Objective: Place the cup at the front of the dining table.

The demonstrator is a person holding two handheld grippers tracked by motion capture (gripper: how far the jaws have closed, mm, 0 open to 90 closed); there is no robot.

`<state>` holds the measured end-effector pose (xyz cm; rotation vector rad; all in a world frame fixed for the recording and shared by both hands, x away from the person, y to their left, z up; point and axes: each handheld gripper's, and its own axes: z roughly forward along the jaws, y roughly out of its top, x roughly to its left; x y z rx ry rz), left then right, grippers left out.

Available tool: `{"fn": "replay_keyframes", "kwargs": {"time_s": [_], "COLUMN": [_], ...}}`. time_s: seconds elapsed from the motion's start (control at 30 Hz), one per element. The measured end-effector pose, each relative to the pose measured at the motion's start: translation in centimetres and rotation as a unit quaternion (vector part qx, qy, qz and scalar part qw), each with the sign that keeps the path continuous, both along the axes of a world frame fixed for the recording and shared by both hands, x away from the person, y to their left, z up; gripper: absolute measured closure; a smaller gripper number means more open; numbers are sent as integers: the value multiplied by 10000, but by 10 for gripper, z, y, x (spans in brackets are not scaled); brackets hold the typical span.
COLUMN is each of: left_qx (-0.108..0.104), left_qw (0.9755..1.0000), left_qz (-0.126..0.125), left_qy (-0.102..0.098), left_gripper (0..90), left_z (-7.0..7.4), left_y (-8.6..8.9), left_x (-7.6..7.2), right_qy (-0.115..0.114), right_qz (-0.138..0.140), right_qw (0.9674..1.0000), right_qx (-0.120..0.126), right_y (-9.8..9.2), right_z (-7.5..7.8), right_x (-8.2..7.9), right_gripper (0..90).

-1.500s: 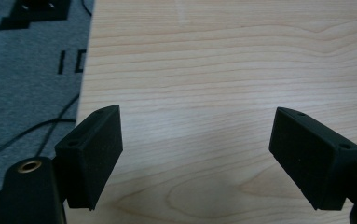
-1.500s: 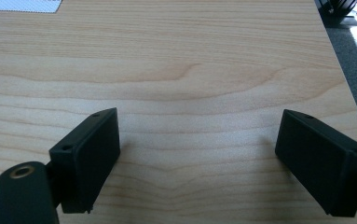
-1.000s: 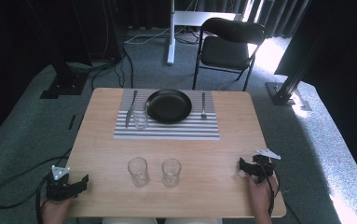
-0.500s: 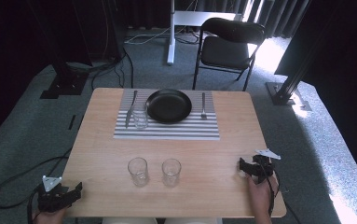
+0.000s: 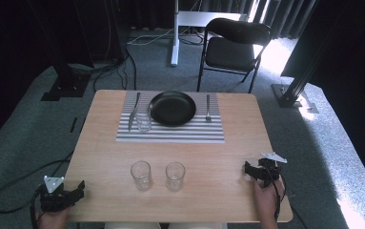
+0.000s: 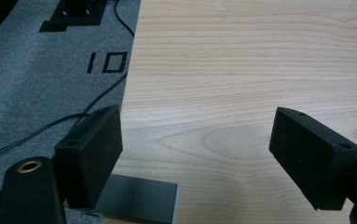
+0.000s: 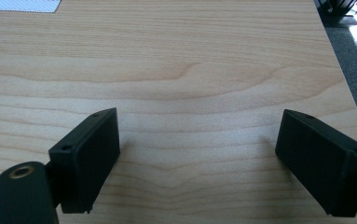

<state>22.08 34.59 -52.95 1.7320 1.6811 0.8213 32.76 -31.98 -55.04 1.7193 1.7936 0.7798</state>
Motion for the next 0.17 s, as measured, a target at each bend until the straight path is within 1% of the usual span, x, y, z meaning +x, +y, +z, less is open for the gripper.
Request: {"fn": "replay_keyframes", "kwargs": {"time_s": [0.03, 0.13, 0.17], "left_qx": [-87, -162, -211], "left_qw": [9999, 9998, 9998], "left_qz": [8, 39, 49], "left_qy": [-101, -72, -34], "left_gripper": [179, 179, 178], "left_z": [2, 2, 1], "left_y": [1, 3, 4], "left_x": [-1, 0, 1], "right_qy": [0, 0, 1], "right_qz": [0, 0, 2], "right_qw": [10000, 10000, 10000], "right_qx": [0, 0, -2], "right_y": [0, 0, 0], "right_z": [0, 0, 0], "right_x": [0, 0, 0], "right_gripper": [130, 130, 130]}}
